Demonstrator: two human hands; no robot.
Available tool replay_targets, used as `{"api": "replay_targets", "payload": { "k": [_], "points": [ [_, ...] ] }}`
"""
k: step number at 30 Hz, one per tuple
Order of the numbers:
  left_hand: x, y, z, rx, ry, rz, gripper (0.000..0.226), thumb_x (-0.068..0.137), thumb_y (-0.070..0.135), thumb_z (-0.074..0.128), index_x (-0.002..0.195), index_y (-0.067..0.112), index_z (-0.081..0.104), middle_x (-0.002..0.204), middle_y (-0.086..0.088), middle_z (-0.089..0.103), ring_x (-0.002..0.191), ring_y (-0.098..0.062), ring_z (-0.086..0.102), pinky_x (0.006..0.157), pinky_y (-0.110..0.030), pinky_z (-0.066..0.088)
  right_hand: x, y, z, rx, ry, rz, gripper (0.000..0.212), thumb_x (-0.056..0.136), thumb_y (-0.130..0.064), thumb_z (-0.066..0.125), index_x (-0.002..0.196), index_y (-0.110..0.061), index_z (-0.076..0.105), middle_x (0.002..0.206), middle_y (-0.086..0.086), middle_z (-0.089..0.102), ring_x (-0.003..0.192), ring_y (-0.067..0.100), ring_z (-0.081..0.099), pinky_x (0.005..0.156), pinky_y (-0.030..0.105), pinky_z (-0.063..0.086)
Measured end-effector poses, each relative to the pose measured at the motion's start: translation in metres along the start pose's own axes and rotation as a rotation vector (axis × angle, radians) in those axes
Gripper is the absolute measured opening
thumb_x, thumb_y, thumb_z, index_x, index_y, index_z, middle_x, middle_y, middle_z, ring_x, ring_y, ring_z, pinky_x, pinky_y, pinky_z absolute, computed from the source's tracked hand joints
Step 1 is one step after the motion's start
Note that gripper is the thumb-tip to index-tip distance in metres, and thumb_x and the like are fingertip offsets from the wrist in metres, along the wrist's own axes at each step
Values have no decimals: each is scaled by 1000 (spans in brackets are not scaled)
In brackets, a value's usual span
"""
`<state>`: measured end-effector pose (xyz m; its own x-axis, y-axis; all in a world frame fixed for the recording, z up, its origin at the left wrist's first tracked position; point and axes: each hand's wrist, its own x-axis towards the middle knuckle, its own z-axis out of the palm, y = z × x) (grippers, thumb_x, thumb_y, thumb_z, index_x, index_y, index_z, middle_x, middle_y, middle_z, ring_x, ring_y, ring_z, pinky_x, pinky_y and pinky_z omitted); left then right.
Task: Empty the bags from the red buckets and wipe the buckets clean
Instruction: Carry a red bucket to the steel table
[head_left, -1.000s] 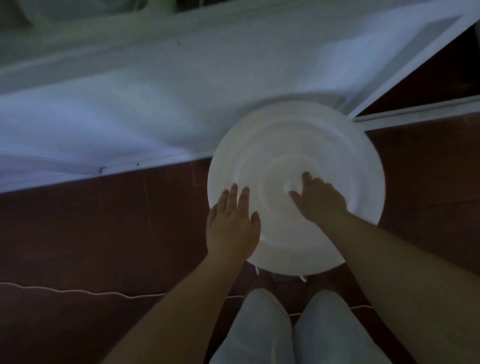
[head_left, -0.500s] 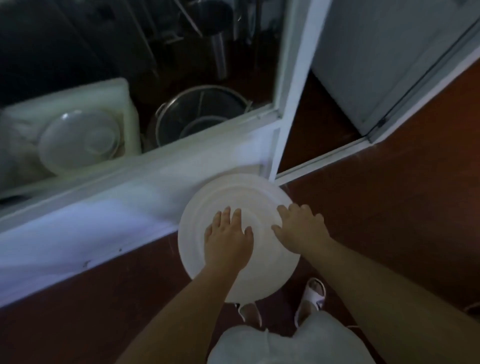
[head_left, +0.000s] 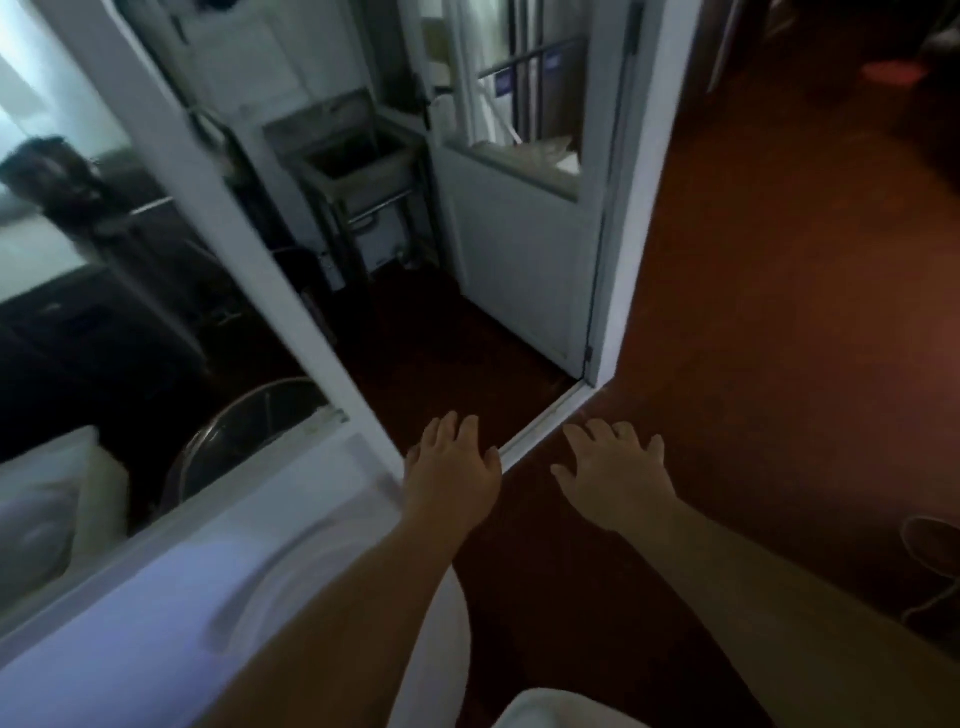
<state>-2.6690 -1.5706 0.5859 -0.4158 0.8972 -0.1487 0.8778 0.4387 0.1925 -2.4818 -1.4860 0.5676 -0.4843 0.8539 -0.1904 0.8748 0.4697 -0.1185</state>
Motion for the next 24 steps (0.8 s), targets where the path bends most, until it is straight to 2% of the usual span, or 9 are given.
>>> {"api": "replay_targets", "payload": {
  "k": [5,11,18,22,24],
  "points": [
    [57,128,-5,30,6,188,64,103,54,35,161,26,29,169,-4,29,158,-24,21,122,-50,26,2,113,-40,49,109,191,65,89,-67,27,144,-33,36,144,-1,44,131,32,40,102,69,30],
    [122,260,3,53,2,422,62,102,55,36,156,25,37,162,-5,40,152,-26,31,118,-48,32,25,232,-67,90,132,406,64,91,-69,27,146,-36,28,152,-1,36,140,35,32,108,71,22],
    [245,389,31,24,-94,610,66,103,55,34,162,27,27,170,-4,27,157,-26,21,123,-50,26,104,358,-101,89,161,586,63,91,-68,28,145,-36,31,150,1,40,139,38,33,108,72,20],
    [334,468,32,43,-139,745,66,104,55,32,163,26,24,172,-4,23,159,-26,18,124,-49,23,161,428,-121,96,156,727,58,89,-65,31,138,-35,34,145,1,44,136,37,37,108,72,22],
    [372,506,31,51,-152,794,67,104,56,31,163,27,24,172,-3,23,159,-25,17,124,-49,23,186,461,-130,123,138,797,62,88,-67,31,141,-35,33,147,1,43,138,37,35,107,72,20]
  ]
}}
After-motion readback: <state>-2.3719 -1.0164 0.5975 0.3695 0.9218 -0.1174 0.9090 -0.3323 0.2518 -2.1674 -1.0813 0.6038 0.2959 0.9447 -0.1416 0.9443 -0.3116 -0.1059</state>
